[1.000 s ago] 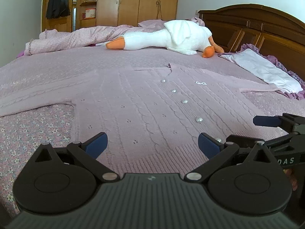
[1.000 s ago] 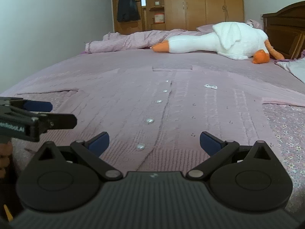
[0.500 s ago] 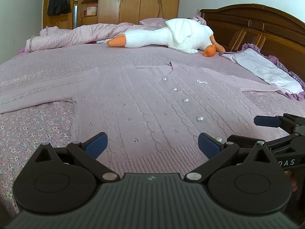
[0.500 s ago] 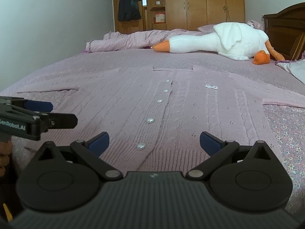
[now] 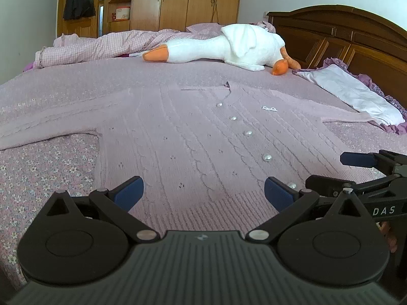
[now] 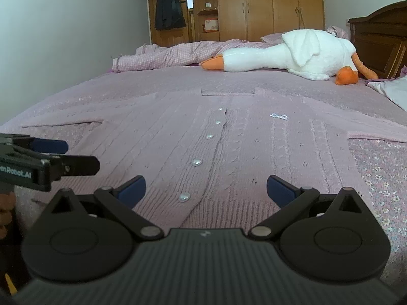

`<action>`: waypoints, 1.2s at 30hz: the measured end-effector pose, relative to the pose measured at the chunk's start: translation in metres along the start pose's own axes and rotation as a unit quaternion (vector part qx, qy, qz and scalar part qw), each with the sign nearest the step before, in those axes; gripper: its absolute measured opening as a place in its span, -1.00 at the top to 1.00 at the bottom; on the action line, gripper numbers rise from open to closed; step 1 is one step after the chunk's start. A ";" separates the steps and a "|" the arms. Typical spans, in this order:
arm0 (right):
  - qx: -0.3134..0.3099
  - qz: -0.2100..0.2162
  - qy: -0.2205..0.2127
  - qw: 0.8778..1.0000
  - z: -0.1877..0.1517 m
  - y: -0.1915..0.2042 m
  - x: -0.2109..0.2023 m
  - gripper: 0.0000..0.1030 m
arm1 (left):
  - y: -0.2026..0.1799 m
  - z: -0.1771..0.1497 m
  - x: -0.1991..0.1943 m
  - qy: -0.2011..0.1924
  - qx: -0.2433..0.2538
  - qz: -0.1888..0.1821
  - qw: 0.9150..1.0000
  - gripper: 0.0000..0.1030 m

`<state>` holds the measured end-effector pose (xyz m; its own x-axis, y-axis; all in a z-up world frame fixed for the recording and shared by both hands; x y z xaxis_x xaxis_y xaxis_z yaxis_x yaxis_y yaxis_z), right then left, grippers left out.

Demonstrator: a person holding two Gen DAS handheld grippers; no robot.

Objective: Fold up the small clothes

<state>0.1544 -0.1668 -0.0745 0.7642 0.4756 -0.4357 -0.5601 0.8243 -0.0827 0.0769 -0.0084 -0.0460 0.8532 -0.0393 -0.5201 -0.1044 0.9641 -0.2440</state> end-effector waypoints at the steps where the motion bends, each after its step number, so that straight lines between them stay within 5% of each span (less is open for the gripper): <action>1: 0.001 -0.001 0.000 1.000 0.000 0.000 0.000 -1.00 | 0.000 0.000 0.000 0.000 0.000 0.000 1.000 -1.00; 36: 0.000 0.004 0.003 1.000 -0.001 0.005 0.004 -1.00 | 0.001 0.000 -0.001 0.003 -0.006 0.000 1.000 -1.00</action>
<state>0.1547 -0.1615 -0.0772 0.7574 0.4810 -0.4415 -0.5666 0.8203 -0.0784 0.0756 -0.0070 -0.0454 0.8502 -0.0408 -0.5249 -0.1102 0.9611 -0.2531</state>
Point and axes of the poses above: each gripper's, at about its wrist camera, not at the fingertips, and x roughly the way its jaws point, y to its left, z to its top, the point moved 9 cm from there along x, roughly the way its jaws point, and after that the axes turned 11 degrees about -x, right-handed, at the moved point
